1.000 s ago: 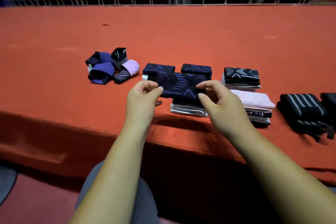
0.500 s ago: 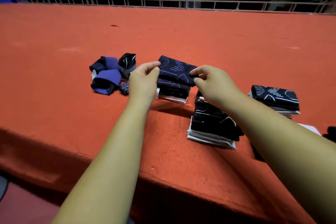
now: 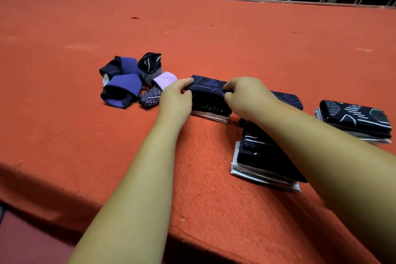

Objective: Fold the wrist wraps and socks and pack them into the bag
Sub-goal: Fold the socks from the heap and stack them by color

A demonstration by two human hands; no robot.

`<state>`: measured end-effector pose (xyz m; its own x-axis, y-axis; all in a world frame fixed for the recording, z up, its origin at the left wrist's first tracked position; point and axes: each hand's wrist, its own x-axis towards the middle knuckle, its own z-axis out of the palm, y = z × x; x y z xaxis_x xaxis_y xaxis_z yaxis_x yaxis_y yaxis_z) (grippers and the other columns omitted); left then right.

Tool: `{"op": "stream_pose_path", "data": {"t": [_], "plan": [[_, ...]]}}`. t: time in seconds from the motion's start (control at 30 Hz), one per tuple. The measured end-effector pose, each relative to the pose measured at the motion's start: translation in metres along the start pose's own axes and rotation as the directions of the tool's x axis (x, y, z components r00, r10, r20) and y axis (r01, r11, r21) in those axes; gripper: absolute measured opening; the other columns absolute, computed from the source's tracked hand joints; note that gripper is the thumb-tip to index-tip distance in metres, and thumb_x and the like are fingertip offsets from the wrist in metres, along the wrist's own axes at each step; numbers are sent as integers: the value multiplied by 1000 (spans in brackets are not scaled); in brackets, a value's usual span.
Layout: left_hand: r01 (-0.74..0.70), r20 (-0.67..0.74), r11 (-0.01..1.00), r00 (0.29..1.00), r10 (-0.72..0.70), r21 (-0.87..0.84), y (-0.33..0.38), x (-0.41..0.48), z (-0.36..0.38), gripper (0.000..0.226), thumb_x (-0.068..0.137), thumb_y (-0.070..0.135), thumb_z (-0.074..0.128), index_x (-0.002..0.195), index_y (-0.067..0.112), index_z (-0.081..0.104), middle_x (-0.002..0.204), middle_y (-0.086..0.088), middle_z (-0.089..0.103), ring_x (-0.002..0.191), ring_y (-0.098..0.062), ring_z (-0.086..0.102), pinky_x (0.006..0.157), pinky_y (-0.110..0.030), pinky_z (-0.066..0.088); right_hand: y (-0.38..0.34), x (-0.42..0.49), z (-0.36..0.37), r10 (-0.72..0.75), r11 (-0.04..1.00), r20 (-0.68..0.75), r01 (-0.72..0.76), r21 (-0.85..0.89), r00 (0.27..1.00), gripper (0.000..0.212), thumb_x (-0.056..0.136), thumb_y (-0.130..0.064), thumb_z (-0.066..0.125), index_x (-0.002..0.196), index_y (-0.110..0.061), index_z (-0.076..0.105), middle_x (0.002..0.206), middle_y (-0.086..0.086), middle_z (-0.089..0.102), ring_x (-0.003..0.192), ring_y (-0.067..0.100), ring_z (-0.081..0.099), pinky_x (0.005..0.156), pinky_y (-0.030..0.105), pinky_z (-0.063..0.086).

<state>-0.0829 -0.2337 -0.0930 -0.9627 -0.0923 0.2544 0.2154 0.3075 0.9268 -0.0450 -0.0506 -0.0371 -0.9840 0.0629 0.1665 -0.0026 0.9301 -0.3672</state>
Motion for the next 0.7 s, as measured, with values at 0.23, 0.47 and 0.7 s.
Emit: {"op": "stream_pose_path", "data": {"t": [0.23, 0.47, 0.7], "plan": [[29, 32, 998, 999, -31, 52, 2, -7, -5, 50, 96, 8, 52, 137, 31, 70, 126, 8, 73, 99, -7, 71, 92, -30, 59, -3, -7, 0, -36, 995, 58, 41, -94, 998, 29, 100, -31, 53, 114, -22, 76, 109, 12, 72, 98, 37, 64, 82, 39, 57], [11, -66, 934, 998, 13, 357, -1, -4, -32, 40, 95, 7, 55, 128, 15, 75, 134, -7, 67, 119, -24, 65, 86, -24, 44, -15, -30, -10, -82, 995, -53, 78, -69, 995, 36, 99, -30, 51, 130, -26, 69, 112, 5, 51, 104, 33, 58, 92, 43, 53], [85, 22, 551, 983, -185, 830, -36, -7, -68, 44, 101, 24, 54, 142, 35, 63, 174, 9, 20, 151, -33, 24, 119, -45, 28, -57, -96, 10, -296, 954, -20, 297, 29, 955, 25, 96, -33, 49, 95, -20, 71, 95, 3, 69, 91, 29, 66, 77, 41, 56]]}}
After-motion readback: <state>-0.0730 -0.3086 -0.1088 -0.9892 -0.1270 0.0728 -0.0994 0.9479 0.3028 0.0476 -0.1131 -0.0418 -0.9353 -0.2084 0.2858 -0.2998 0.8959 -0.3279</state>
